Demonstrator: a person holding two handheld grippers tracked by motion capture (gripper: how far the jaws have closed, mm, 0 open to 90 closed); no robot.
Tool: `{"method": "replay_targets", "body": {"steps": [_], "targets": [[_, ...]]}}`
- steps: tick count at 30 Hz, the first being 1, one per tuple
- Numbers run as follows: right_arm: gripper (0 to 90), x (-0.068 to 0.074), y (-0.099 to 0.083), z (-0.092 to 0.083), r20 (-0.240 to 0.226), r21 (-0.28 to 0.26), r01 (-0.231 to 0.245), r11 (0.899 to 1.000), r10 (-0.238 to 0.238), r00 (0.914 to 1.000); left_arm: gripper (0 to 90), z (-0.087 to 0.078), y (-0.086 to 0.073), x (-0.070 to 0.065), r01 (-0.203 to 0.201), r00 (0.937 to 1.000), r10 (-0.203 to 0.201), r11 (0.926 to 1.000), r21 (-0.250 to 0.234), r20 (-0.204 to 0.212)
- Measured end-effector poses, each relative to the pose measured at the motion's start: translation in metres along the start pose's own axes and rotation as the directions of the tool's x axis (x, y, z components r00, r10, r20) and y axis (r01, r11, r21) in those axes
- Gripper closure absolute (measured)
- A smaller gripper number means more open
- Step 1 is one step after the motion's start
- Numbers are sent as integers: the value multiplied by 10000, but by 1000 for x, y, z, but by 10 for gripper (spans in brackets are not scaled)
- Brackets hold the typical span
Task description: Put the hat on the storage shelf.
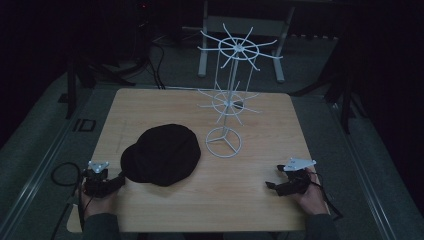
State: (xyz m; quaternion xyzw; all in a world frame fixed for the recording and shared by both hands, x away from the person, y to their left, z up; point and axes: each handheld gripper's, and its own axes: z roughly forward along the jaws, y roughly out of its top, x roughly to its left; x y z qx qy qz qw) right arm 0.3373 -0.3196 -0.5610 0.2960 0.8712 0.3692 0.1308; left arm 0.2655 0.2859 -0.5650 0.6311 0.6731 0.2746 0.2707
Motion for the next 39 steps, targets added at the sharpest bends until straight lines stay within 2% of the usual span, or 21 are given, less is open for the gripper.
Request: {"method": "replay_targets", "body": {"steps": [1, 2, 4, 6, 9, 12, 16, 19, 21, 25, 27, 32, 39], "targets": [[135, 0, 0, 0, 0, 0, 0, 10000, 0, 10000, 321, 0, 0, 0, 0, 10000, 0, 10000, 0, 0], [135, 0, 0, 0, 348, -17, -329, 9995, 329, 9989, 319, 0, 0, 1, -66, 10000, 66, 10000, 48, 49], [135, 2, 0, 0, 473, -26, -441, 9990, 442, 9979, 319, 0, 1, 1, -93, 9999, 91, 9999, 121, 113], [136, 2, -1, 0, 509, -35, -475, 9989, 476, 9976, 322, 0, 2, 1, -135, 9998, 133, 9998, 175, 156], [137, 2, -1, -1, 558, -41, -514, 9987, 516, 9971, 377, -2, 4, 0, -231, 9995, 224, 9992, 333, 230], [138, 2, -1, -1, 559, -43, -517, 9987, 518, 9971, 417, -6, 9, -4, -476, 9987, 484, 9971, 587, -131], [140, 2, -1, -1, 569, -54, -517, 9986, 519, 9970, 431, -11, 17, -4, -582, 9982, 576, 9975, 404, 148], [140, 2, -1, -1, 567, -55, -520, 9986, 522, 9970, 434, -10, 21, 0, -680, 9971, 657, 9959, 603, 383], [140, 2, -1, -1, 569, -55, -518, 9986, 520, 9970, 435, -9, 23, 1, -723, 9954, 679, 9954, 633, 683], [140, 2, -1, -1, 569, -57, -519, 9986, 521, 9970, 448, -12, 33, 3, -827, 9913, 777, 9957, 428, 1062], [140, 3, -1, -1, 565, -34, -546, 9985, 547, 9969, 448, -13, 39, 3, -857, 9903, 815, 9958, 336, 1123], [140, 3, -1, -1, 566, -31, -553, 9985, 554, 9969, 445, -16, 59, 2, -929, 9818, 898, 9956, 107, 1676], [141, 3, -1, -1, 566, -24, -562, 9984, 562, 9968, 447, -21, 87, -12, -1442, 9651, 1442, 9894, -164, 2184]]}}
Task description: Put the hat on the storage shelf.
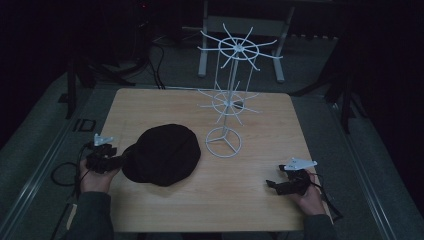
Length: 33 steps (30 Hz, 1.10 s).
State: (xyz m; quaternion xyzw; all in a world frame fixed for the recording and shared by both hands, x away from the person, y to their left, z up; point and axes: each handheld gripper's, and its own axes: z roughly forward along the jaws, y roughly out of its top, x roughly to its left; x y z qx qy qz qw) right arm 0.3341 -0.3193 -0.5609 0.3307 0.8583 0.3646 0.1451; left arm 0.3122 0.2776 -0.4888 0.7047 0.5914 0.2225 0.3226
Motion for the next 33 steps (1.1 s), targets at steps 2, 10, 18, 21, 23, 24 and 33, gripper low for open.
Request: {"method": "replay_targets", "body": {"steps": [2, 10, 18, 21, 23, 24, 33], "targets": [[140, 0, 0, 0, -1, -1, 1, 10000, -1, 10000, 447, 2, 7, -3, -154, 9999, 154, 9999, -33, 54], [141, 0, 0, 0, -3, 0, -3, 10000, 3, 10000, 461, 13, 34, 1, -407, 9989, 411, 9990, -199, 213], [140, 0, 0, 0, -1, -1, 1, 10000, -1, 10000, 552, 29, 44, 0, -451, 9973, 435, 9987, 251, 585], [141, 0, 0, 0, -1, 2, -2, 10000, 2, 10000, 559, 36, 48, -3, -525, 9970, 499, 9977, 430, 590], [141, 0, 0, 0, -2, -2, 3, 10000, -3, 10000, 555, 41, 50, -4, -441, 9967, 405, 9978, 494, 709], [141, 0, 0, 0, -2, -2, 3, 10000, -3, 10000, 555, 44, 51, -4, -439, 9965, 397, 9975, 551, 739], [141, 0, 0, 0, -9, 4, 2, 10000, -2, 10000, 567, 64, 55, -10, -713, 9962, 657, 9924, 1007, 571]]}}
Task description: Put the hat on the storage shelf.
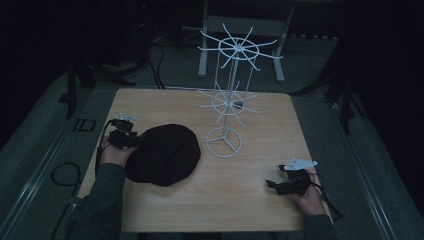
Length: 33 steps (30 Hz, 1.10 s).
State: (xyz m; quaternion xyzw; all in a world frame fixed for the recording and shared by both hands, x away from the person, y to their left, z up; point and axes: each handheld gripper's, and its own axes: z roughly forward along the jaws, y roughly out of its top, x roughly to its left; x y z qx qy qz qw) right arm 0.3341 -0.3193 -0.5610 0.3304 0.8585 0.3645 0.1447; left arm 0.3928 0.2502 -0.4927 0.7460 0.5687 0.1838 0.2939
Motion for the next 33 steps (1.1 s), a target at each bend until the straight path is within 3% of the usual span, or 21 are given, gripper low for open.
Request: {"method": "replay_targets", "body": {"steps": [2, 11, 23, 33], "targets": [[141, 0, 0, 0, 2, 0, -3, 10000, 3, 10000, 566, 3, 0, -1, -73, 9997, 74, 10000, 58, -216], [141, 0, 0, 0, 2, -2, 1, 10000, -1, 10000, 574, 13, 1, 0, 256, 9997, -256, 9996, 93, 29], [141, 0, 0, 0, 1, -2, 3, 10000, -3, 10000, 574, 18, 2, -2, 87, 9999, -90, 9990, 444, 67], [140, 0, 0, 0, 1, 2, -3, 10000, 3, 10000, 551, 31, -1, -7, -133, 9994, 92, 9922, 1242, 330]]}}
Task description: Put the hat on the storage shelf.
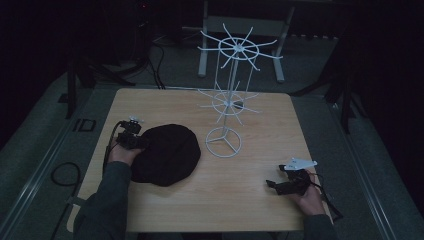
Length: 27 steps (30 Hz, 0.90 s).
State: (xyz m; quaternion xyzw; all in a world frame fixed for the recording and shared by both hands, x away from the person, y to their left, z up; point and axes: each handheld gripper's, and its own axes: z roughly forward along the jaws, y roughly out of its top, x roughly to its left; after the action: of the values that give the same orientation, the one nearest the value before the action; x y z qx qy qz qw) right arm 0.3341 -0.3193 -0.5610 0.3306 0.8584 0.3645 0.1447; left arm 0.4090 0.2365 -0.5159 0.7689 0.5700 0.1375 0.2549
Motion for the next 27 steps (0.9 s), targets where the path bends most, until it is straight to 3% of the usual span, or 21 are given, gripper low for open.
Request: {"method": "replay_targets", "body": {"steps": [5, 9, 15, 16, 17, 19, 23, 24, 27], "targets": [[141, 0, 0, 0, 1, -2, 1, 10000, -1, 10000, 559, 1, 1, -3, -64, 9996, 68, 9999, 141, -258], [140, 0, 0, 0, 0, -4, 9, 10000, -9, 10000, 649, 1, 3, -7, -343, 9970, 363, 9990, 303, -684], [141, 0, 0, 0, -2, -5, 8, 10000, -8, 10000, 754, -1, 4, -6, -195, 9979, 210, 9995, 243, -619], [141, 0, 0, 0, -2, -4, 5, 10000, -5, 10000, 762, -3, 4, -4, 51, 9993, -43, 9998, 208, -374], [141, 0, 0, 0, -2, -4, 5, 10000, -5, 10000, 772, -3, 4, -4, 51, 9993, -43, 9998, 208, -374], [140, 0, 0, 0, -3, -5, 4, 10000, -4, 10000, 788, -5, 3, 2, 433, 9989, -435, 9990, 99, 179], [140, 0, 0, 0, -7, -7, 1, 10000, -1, 10000, 805, -6, 0, 4, 587, 9976, -583, 9982, -104, 369], [141, 0, 0, 0, -6, -6, 2, 10000, -2, 10000, 808, -6, -1, 6, 788, 9951, -774, 9967, -205, 614], [141, 0, 0, 0, -7, -7, 1, 10000, -1, 10000, 810, -7, -2, 7, 910, 9925, -886, 9955, -259, 842]]}}
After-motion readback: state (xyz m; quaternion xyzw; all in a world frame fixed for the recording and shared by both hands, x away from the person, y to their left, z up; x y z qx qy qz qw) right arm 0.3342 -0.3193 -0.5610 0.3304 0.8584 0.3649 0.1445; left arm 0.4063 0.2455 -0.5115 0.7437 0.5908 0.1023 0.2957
